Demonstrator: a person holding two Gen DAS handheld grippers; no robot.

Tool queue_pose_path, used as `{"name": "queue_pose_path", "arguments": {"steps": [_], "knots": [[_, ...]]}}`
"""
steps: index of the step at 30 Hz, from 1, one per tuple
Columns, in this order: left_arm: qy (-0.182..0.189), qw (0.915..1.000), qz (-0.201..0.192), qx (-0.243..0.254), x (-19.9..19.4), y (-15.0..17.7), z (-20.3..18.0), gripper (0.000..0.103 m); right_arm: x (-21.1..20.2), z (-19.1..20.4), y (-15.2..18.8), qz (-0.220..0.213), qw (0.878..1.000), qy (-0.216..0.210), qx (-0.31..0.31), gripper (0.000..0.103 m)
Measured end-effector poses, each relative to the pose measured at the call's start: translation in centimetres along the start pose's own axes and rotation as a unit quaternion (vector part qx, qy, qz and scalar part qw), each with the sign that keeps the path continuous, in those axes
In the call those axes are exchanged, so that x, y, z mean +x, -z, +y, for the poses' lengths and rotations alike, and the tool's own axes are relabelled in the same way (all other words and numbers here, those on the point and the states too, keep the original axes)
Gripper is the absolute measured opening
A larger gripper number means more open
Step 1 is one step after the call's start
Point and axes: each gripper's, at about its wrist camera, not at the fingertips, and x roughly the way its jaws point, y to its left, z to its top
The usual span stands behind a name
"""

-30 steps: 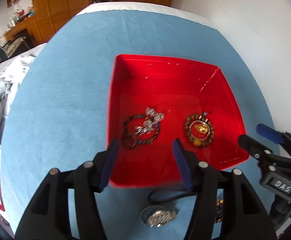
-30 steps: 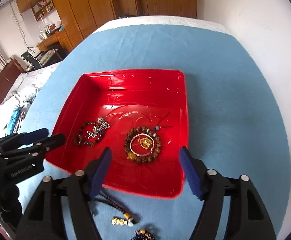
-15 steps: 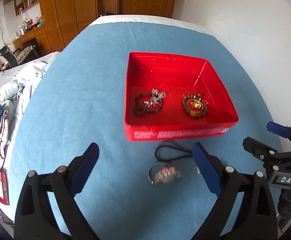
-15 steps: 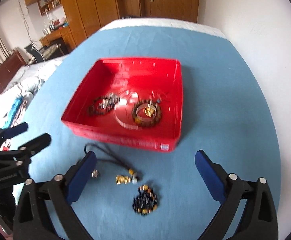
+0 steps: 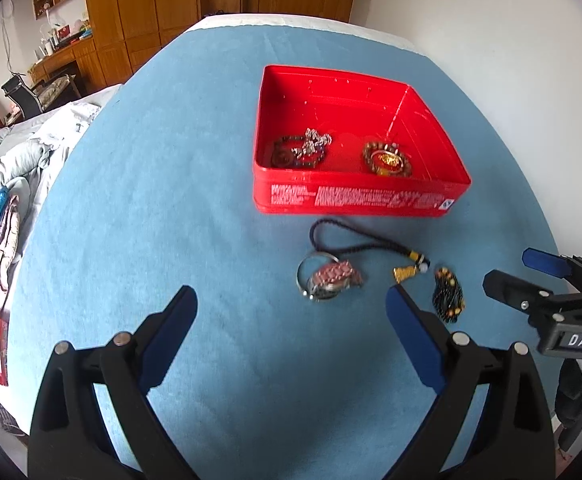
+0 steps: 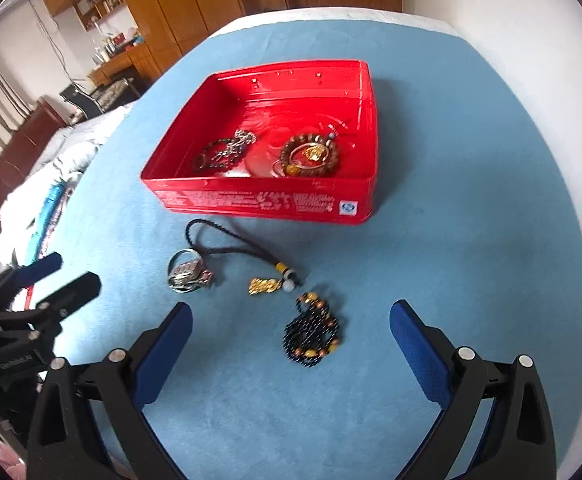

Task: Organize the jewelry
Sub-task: 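Withdraw both open tools from the box toward the remaining jewelry, then grasp the silver watch with the left tool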

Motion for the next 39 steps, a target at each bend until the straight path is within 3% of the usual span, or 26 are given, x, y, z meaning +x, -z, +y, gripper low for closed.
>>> {"name": "queue_pose_path", "arguments": {"steps": [18, 20, 24, 26, 39], "knots": [[0.014, 0.9997, 0.015, 0.009, 0.2, 2.5, -0.2, 0.092, 1.3, 0.2, 2.0, 0.031, 0.999, -0.007, 0.003, 0.072], [0.015, 0.9997, 0.019, 0.008, 0.3, 2.5, -0.2, 0.078, 1.4, 0.1, 2.0, 0.034, 0.999, -0.009, 0.004, 0.069], [0.023, 0.9992, 0.033, 0.008, 1.0, 2.5, -0.4, 0.070, 1.7, -0.1, 2.2, 0.041, 0.999, -0.011, 0.009, 0.064], [0.024, 0.9989, 0.040, 0.009, 1.4, 2.4, -0.6, 0.057, 1.9, -0.3, 2.2, 0.044, 0.999, -0.011, 0.009, 0.062], [0.051, 0.9952, 0.081, 0.018, 6.0, 0.6, -2.1, 0.038, 3.4, -1.2, 1.9, 0.060, 0.998, -0.014, 0.014, 0.060]]}}
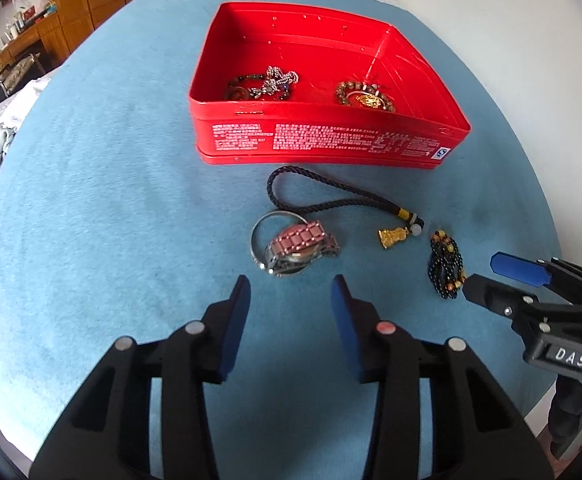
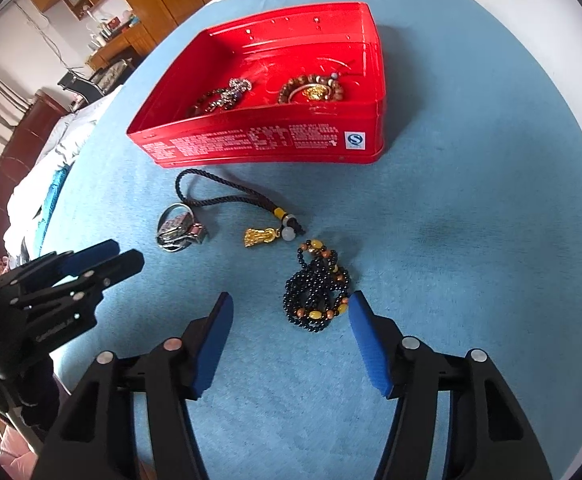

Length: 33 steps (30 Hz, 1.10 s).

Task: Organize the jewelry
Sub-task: 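Grasp the silver watch with the left tool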

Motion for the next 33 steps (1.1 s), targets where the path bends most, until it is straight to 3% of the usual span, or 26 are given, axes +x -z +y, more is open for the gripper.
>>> {"name": "queue_pose_path", "arguments": {"steps": [5, 22, 26, 28, 29, 30, 33], "knots": [[0.005, 1.0000, 0.007, 0.003, 1.4, -1.1, 0.0, 0.034, 0.6, -0.3, -0.4, 0.005, 1.000, -0.002, 0.001, 0.060], [0.008, 0.9993, 0.024, 0.028, 4.4, -3.3, -0.6, 0.035, 2.2, -1.3, -1.8, 0.014, 1.000, -0.008, 0.003, 0.060], [0.004, 0.9993, 0.018, 0.031, 4.1, -3.1, -0.7, 0.027, 2.2, -1.3, -1.8, 0.015, 1.000, -0.009, 0.003, 0.060], [-0.001, 0.9994, 0.011, 0.033, 3.7, -2.9, -0.9, 0.019, 2.2, -1.2, -1.7, 0.015, 1.000, -0.009, 0.003, 0.060], [-0.002, 0.9994, 0.008, 0.033, 3.5, -2.8, -0.9, 0.004, 2.1, -1.2, -1.7, 0.014, 1.000, -0.009, 0.003, 0.060], [0.001, 0.9995, 0.008, 0.032, 3.2, -2.6, -1.0, 0.000, 2.1, -1.2, -1.7, 0.014, 1.000, -0.008, 0.004, 0.060], [0.011, 0.9994, 0.007, 0.031, 2.6, -2.2, -1.0, 0.000, 1.8, -1.2, -1.7, 0.010, 1.000, -0.008, 0.005, 0.060]]}}
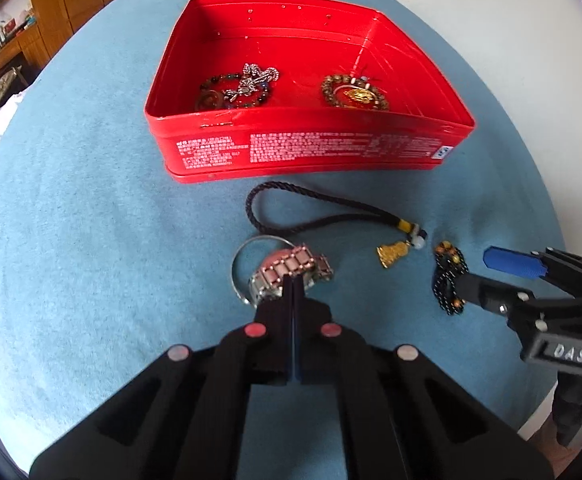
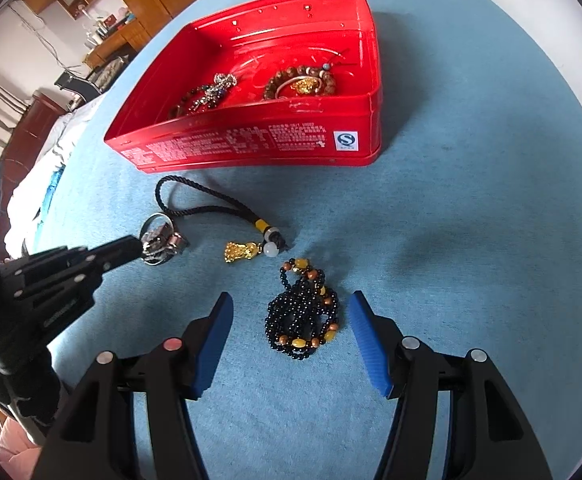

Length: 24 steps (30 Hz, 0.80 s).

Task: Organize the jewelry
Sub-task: 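Grasp the silver watch with the left tool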

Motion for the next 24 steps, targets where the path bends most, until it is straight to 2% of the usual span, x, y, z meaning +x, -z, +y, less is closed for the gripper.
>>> {"name": "queue_pose_path", "arguments": {"steps": [3, 9, 10, 11, 13, 14, 19, 24], "knots": [[0.007, 1.0000, -0.002, -0.001, -0.5, 0.5, 0.0, 0.000, -0.1, 0.1, 0.1, -0.002, 1.000, -0.001, -0.001, 0.060], [-0.010, 0.9999, -0.005, 0.006, -0.3, -0.3, 0.2, 0.002, -0.2, 0.3, 0.3, -0.003, 1.000, -0.002, -0.003, 0.060], [-0.011, 0.9999, 0.000, 0.010, 0.0, -0.5, 0.2, 0.008, -0.2, 0.3, 0.3, -0.002, 1.000, -0.001, -0.003, 0.060], [-0.011, 0.9999, 0.005, 0.011, 0.4, -0.7, 0.2, 0.018, -0.2, 0.3, 0.3, -0.002, 1.000, -0.001, -0.003, 0.060], [-0.011, 0.9997, 0.011, 0.019, 1.2, -0.9, 0.0, 0.032, -0.1, 0.3, 0.2, -0.001, 1.000, 0.000, -0.002, 0.060], [-0.014, 0.9996, 0.011, 0.022, 1.4, -0.9, 0.0, 0.035, -0.1, 0.3, 0.2, 0.000, 1.000, 0.000, -0.002, 0.060], [0.001, 0.9992, 0.024, 0.031, 2.6, -1.2, 0.2, 0.040, 0.3, 0.2, -0.1, 0.003, 1.000, 0.001, 0.000, 0.060], [0.019, 0.9991, 0.018, 0.032, 3.0, -1.6, 0.3, 0.035, 0.6, 0.1, -0.4, 0.005, 1.000, 0.001, 0.001, 0.060]]}}
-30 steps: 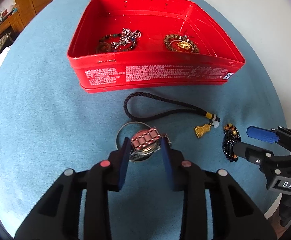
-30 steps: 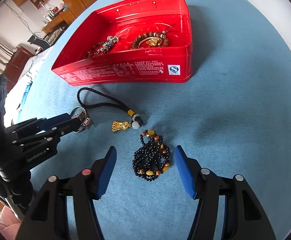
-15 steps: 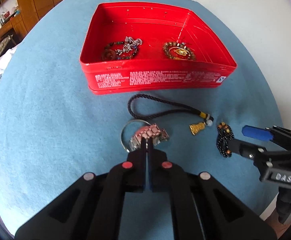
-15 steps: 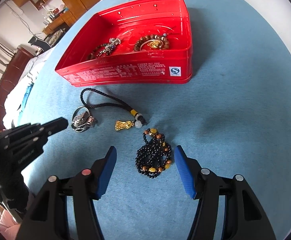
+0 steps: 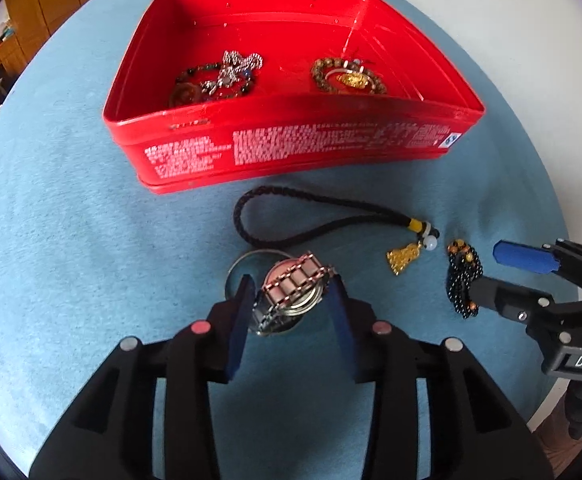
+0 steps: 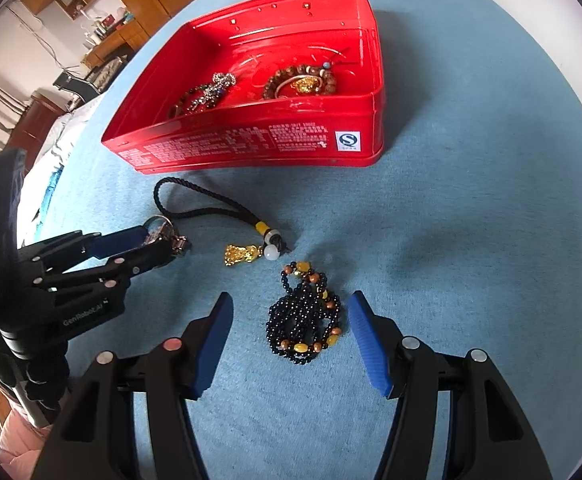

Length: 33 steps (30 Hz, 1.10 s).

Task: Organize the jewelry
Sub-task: 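Grasp the silver watch with the left tool, then grasp the black bead necklace with the right tool while the left tool holds the watch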

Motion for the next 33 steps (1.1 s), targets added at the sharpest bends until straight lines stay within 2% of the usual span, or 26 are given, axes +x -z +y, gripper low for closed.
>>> {"name": "queue_pose_path", "arguments": {"steps": [6, 11, 14, 26, 31, 33], "knots": [[0.006, 0.9999, -0.013, -0.006, -0.3, 0.1, 0.1, 0.030, 0.1, 0.1, 0.0, 0.000, 1.000, 0.000, -0.001, 0.060], [-0.013, 0.9995, -0.027, -0.010, -2.3, 1.4, -0.2, 0.011, 0.0, -0.2, -0.1, 0.000, 1.000, 0.001, 0.003, 0.060], [-0.005, 0.9996, -0.022, -0.019, -2.9, 1.7, -0.1, 0.011, 0.1, -0.2, -0.1, 0.000, 1.000, -0.001, 0.004, 0.060], [-0.034, 0.9992, -0.003, -0.020, 0.2, 0.1, 0.7, 0.017, 0.0, -0.4, -0.1, 0.001, 1.000, 0.000, 0.005, 0.060], [-0.045, 0.9989, -0.001, -0.017, 1.2, -0.1, 0.6, 0.014, 0.3, -0.3, -0.1, 0.005, 1.000, -0.003, 0.003, 0.060], [-0.048, 0.9986, -0.004, -0.023, 1.0, 0.2, 0.8, 0.010, 0.4, -0.3, -0.1, 0.005, 1.000, -0.003, 0.004, 0.060]]}}
